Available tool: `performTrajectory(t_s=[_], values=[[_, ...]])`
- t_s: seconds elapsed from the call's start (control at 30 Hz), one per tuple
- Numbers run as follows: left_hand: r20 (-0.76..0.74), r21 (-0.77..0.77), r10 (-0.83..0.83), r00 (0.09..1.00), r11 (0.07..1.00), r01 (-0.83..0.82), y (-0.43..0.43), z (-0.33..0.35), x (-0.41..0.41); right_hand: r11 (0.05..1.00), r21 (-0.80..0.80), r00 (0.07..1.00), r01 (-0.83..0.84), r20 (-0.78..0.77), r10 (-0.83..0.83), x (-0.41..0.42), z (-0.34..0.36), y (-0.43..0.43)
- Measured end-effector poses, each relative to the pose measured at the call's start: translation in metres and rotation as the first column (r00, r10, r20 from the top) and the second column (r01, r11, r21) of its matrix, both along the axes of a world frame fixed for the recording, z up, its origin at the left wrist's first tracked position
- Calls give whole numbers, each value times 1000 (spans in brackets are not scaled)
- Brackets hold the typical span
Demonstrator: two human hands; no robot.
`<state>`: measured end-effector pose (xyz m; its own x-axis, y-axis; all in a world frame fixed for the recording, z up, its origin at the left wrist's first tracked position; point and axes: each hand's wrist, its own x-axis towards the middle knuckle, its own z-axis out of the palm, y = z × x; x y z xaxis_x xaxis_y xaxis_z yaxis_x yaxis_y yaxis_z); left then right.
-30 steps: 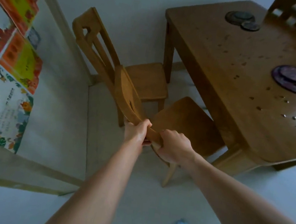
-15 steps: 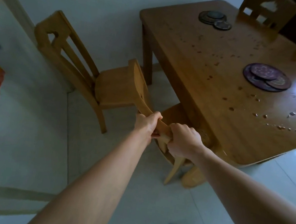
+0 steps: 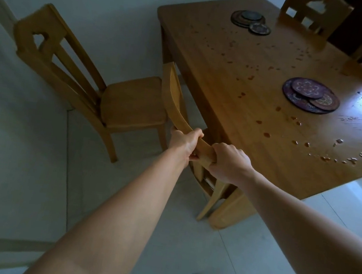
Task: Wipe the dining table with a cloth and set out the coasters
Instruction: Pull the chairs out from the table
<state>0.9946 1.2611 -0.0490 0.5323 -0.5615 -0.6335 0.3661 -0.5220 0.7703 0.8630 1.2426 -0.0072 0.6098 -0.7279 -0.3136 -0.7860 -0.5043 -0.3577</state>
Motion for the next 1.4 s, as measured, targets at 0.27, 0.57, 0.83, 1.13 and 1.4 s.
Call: performTrajectory(t_s=[0.27, 0.57, 0.83, 1.13, 1.4], values=[[-73, -10, -98, 993, 995, 98, 7, 15, 5, 988, 150, 995, -40, -85, 54, 6, 6, -12], [-70, -151, 55, 996, 986, -65, 36, 77, 33, 992, 115, 935, -41, 356, -3, 47, 59, -5], [-85, -352, 231, 969, 903, -246, 49, 127, 101, 996, 78, 787, -44, 617, -14, 123, 87, -9], [-76, -385, 329, 941, 861, -332, 63, 142, 254, 997, 30, 768, -76, 639, 40, 279, 97, -18], [-61, -324, 410, 910, 854, -407, 87, 142, 412, 985, 98, 781, -143, 623, 52, 438, 101, -11]])
